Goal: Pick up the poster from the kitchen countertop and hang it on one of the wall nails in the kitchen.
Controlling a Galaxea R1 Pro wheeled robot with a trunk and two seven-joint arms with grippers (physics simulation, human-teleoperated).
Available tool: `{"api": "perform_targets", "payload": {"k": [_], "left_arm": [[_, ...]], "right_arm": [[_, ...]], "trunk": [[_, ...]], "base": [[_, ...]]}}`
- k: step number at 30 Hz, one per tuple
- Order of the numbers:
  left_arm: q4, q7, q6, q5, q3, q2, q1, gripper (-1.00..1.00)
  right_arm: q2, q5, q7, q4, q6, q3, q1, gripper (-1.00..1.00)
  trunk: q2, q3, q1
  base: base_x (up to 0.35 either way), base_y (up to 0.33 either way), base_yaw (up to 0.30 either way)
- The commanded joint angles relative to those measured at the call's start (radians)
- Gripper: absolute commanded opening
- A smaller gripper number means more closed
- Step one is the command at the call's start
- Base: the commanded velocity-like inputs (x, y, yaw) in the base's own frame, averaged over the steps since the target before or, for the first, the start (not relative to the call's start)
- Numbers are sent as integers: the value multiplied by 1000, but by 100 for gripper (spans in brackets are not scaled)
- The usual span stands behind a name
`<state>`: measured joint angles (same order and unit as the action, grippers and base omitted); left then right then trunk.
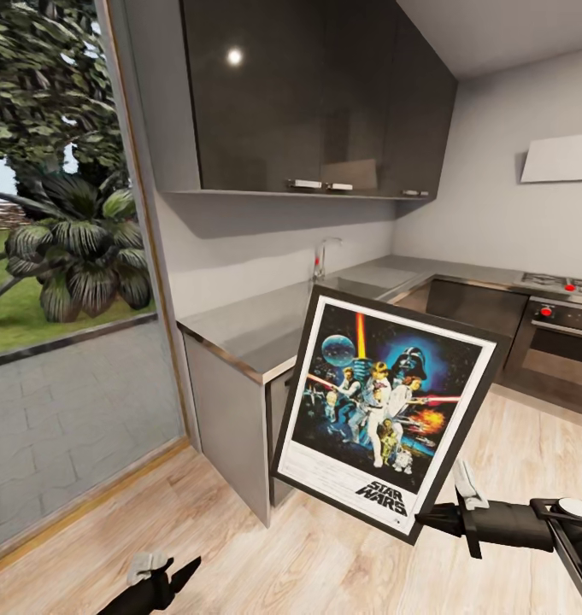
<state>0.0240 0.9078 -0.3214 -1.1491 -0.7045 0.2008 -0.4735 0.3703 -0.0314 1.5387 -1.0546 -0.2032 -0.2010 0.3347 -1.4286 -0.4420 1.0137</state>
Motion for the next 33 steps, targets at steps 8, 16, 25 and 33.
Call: {"api": "perform_targets", "payload": {"k": [8, 16, 25, 33], "left_arm": [[0, 0, -5, -7, -7, 1, -1, 100], [0, -2, -4, -7, -6, 3, -1, 100], [-1, -3, -4, -8, -4, 3, -1, 100], [-1, -3, -4, -9, -4, 5, -1, 100]], "right_arm": [[0, -4, 6, -1, -13, -2, 1, -100], [1, -4, 6, -1, -12, -3, 1, -100], [0, -3, 5, -1, -11, -24, 1, -100], [-1, -3, 4, -1, -8, -56, 1, -100]], "trunk": [[56, 11, -31], [112, 23, -62], [175, 37, -96], [231, 49, -127]], "base": [[0, 0, 0], [0, 0, 0], [0, 0, 0], [0, 0, 0]]}}
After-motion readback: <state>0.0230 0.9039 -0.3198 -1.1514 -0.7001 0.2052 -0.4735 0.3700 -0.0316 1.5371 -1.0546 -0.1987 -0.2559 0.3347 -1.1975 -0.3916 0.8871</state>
